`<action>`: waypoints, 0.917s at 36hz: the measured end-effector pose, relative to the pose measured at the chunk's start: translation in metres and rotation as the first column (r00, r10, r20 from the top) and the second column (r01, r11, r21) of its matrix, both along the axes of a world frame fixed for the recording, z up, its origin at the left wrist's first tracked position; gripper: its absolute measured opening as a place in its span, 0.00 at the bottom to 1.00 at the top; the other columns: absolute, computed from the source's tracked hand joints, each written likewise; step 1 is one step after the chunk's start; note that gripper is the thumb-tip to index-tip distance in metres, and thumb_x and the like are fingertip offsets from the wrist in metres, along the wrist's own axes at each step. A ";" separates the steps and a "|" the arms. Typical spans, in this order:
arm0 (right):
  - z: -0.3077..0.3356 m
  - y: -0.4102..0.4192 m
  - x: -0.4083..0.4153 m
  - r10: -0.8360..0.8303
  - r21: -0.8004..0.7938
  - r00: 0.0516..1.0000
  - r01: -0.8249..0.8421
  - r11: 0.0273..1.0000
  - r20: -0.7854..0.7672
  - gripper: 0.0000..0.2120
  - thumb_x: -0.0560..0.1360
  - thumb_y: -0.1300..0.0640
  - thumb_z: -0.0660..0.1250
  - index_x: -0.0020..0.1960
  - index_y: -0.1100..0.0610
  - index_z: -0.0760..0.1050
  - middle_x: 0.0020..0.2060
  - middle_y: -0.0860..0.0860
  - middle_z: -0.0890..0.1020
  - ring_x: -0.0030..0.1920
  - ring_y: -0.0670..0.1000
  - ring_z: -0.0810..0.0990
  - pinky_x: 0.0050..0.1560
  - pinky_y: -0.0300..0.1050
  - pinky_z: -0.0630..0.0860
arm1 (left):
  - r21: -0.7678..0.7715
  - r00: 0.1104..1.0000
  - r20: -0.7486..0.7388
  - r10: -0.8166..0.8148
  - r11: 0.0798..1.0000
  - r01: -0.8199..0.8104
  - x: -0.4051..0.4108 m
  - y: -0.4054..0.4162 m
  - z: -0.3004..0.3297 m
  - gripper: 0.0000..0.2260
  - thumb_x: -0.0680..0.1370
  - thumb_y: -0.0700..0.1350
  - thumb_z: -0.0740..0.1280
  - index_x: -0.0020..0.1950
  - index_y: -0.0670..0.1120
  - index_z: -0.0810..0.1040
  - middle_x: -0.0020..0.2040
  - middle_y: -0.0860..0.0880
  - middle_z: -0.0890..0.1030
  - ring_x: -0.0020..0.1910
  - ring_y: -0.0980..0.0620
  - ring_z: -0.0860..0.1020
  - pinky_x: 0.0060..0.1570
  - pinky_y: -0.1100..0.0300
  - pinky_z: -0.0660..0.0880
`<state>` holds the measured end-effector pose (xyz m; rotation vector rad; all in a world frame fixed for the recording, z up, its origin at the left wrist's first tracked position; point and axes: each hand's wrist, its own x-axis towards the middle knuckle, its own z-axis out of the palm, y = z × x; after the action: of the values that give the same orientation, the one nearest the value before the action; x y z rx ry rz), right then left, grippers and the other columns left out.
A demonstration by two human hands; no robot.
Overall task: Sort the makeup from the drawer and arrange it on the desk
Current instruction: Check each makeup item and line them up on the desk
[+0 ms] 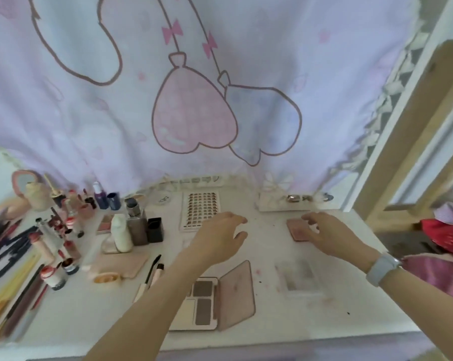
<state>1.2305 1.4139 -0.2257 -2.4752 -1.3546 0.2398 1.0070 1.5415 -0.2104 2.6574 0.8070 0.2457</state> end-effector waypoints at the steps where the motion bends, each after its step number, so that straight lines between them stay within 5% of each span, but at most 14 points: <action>1: -0.008 0.001 0.003 -0.026 -0.012 1.000 0.026 1.000 -0.017 0.22 0.76 0.47 0.61 0.68 0.55 0.69 0.61 0.57 0.75 0.60 0.57 0.73 0.59 0.48 0.70 | 0.030 0.997 -0.076 -0.033 0.999 0.035 0.008 0.002 -0.001 0.19 0.81 0.51 0.57 0.72 0.51 0.65 0.71 0.51 0.67 0.70 0.50 0.63 0.68 0.50 0.61; 7: -0.037 0.018 0.005 -0.008 -0.062 0.999 0.011 0.998 0.045 0.33 0.72 0.39 0.63 0.71 0.53 0.61 0.63 0.58 0.68 0.64 0.60 0.64 0.63 0.51 0.65 | 0.226 0.945 -0.315 -0.085 0.961 0.162 0.039 0.008 -0.010 0.23 0.79 0.58 0.58 0.73 0.54 0.63 0.75 0.51 0.61 0.74 0.48 0.54 0.70 0.44 0.50; 13: -0.033 0.021 0.007 0.095 -0.078 0.995 -0.091 0.993 0.045 0.11 0.72 0.54 0.60 0.54 0.53 0.70 0.51 0.56 0.74 0.57 0.60 0.69 0.57 0.46 0.66 | 0.276 0.992 -0.126 -0.017 0.960 0.052 0.039 0.010 -0.018 0.19 0.79 0.57 0.58 0.69 0.55 0.69 0.72 0.55 0.66 0.74 0.50 0.54 0.68 0.48 0.47; 17: -0.017 0.013 0.002 0.093 0.103 0.985 -0.078 0.992 -0.143 0.15 0.73 0.52 0.64 0.59 0.50 0.73 0.51 0.51 0.78 0.55 0.53 0.75 0.53 0.39 0.67 | 0.214 0.999 -0.040 -0.027 0.976 0.035 0.031 0.011 -0.022 0.17 0.78 0.57 0.60 0.65 0.55 0.73 0.68 0.58 0.71 0.72 0.52 0.59 0.67 0.51 0.51; 20: 0.008 0.006 -0.012 0.197 0.304 0.850 -0.046 0.951 -0.488 0.08 0.73 0.45 0.67 0.51 0.44 0.78 0.45 0.44 0.81 0.39 0.39 0.77 0.42 0.30 0.72 | 0.064 0.987 0.153 -0.043 0.997 0.033 0.026 0.011 -0.019 0.17 0.77 0.56 0.63 0.65 0.54 0.73 0.63 0.57 0.75 0.66 0.56 0.68 0.66 0.54 0.61; 22: 0.025 0.004 -0.024 0.289 0.361 0.712 -0.054 0.931 -0.640 0.10 0.70 0.43 0.68 0.48 0.45 0.79 0.38 0.46 0.80 0.34 0.41 0.76 0.39 0.34 0.74 | -0.097 0.959 0.284 -0.009 0.995 0.038 0.022 0.008 -0.013 0.22 0.75 0.57 0.66 0.68 0.55 0.70 0.62 0.58 0.75 0.60 0.62 0.70 0.61 0.62 0.65; 27: 0.047 0.016 -0.055 0.357 0.400 0.587 -0.062 0.914 -0.726 0.21 0.67 0.42 0.71 0.51 0.57 0.79 0.42 0.52 0.82 0.38 0.48 0.80 0.41 0.37 0.76 | -0.263 0.898 0.438 0.030 0.960 0.096 0.014 -0.005 0.000 0.36 0.67 0.61 0.71 0.71 0.56 0.64 0.63 0.63 0.71 0.59 0.70 0.68 0.52 0.77 0.65; 30: 0.056 0.026 -0.076 0.416 0.450 0.458 -0.040 0.892 -0.785 0.23 0.68 0.47 0.70 0.50 0.66 0.76 0.36 0.53 0.79 0.35 0.47 0.79 0.39 0.38 0.77 | -0.300 0.843 0.524 0.122 0.953 0.048 0.005 -0.008 0.009 0.42 0.62 0.66 0.70 0.72 0.54 0.63 0.61 0.63 0.72 0.59 0.67 0.71 0.55 0.73 0.69; 33: 0.064 0.038 -0.093 0.459 0.482 0.411 -0.053 0.875 -0.788 0.18 0.70 0.46 0.67 0.46 0.62 0.76 0.34 0.49 0.80 0.37 0.47 0.80 0.41 0.38 0.78 | -0.299 0.793 0.572 0.210 0.954 -0.036 -0.009 -0.006 0.016 0.38 0.67 0.56 0.74 0.73 0.53 0.61 0.59 0.61 0.72 0.57 0.65 0.72 0.55 0.71 0.70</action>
<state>1.1379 1.4515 -0.1613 -1.3333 -1.0937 1.0738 0.9976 1.5350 -0.1949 2.0672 0.7287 0.8928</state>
